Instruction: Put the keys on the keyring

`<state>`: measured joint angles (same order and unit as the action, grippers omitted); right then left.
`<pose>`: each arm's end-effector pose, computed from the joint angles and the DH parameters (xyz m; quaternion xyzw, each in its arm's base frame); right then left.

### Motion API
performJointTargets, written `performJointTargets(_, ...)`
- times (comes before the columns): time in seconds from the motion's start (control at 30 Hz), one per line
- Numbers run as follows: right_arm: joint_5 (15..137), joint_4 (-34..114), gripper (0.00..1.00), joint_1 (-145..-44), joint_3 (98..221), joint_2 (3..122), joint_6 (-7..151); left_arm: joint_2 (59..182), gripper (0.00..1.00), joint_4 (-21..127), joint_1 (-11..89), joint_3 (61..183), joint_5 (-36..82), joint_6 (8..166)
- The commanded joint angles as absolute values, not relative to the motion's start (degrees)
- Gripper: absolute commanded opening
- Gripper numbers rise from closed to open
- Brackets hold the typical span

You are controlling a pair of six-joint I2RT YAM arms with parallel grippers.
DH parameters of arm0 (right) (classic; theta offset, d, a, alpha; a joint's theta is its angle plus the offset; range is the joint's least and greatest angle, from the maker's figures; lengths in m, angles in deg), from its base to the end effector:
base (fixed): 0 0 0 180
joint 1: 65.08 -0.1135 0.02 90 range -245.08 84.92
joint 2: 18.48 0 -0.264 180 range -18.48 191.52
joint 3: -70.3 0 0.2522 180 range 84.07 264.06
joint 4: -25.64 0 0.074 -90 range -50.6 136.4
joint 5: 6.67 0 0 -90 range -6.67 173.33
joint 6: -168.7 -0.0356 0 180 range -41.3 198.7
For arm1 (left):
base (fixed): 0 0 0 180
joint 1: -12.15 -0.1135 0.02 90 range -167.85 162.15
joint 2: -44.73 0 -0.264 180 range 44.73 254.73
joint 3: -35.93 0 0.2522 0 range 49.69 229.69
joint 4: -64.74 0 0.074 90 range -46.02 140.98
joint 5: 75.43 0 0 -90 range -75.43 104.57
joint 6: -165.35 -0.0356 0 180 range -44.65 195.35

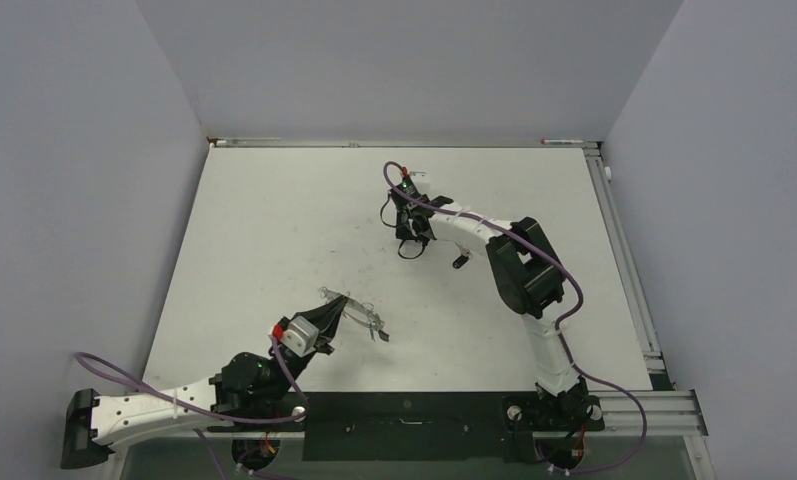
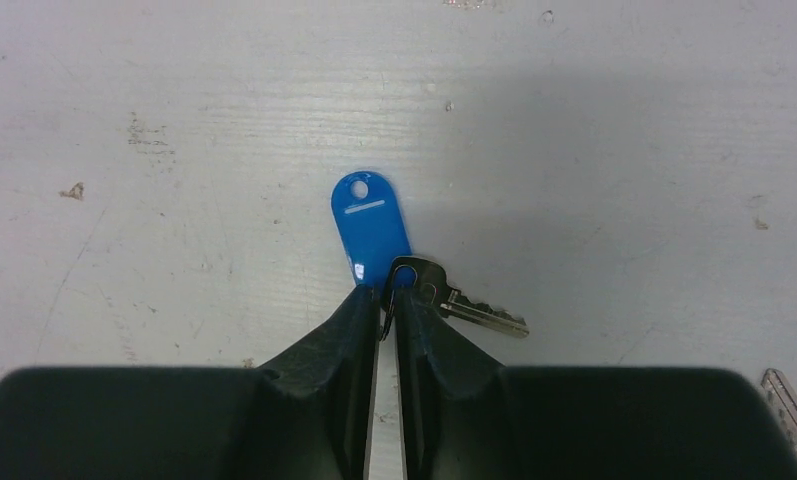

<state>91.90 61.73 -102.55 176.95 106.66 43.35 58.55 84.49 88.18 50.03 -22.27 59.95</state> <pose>0.3798 0.2844 0.1604 0.0052 0.9502 0.1228 0.2864 0.0478 -0.1037 0.2129 0.2087 0.5652 -0.2360 0.7625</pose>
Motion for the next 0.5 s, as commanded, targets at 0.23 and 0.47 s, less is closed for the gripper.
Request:
performJointTargets(0.23,95.4,64.9,0.05,-103.0,178.4,106.2,47.8,59.0,0.00,87.3,88.3,46.8,-22.0,60.6)
performJointTargets(0.47,98.0,67.2,0.05,-105.7,176.3,99.2,57.1,59.7,0.00,87.6,88.2,46.9,-22.1,60.3)
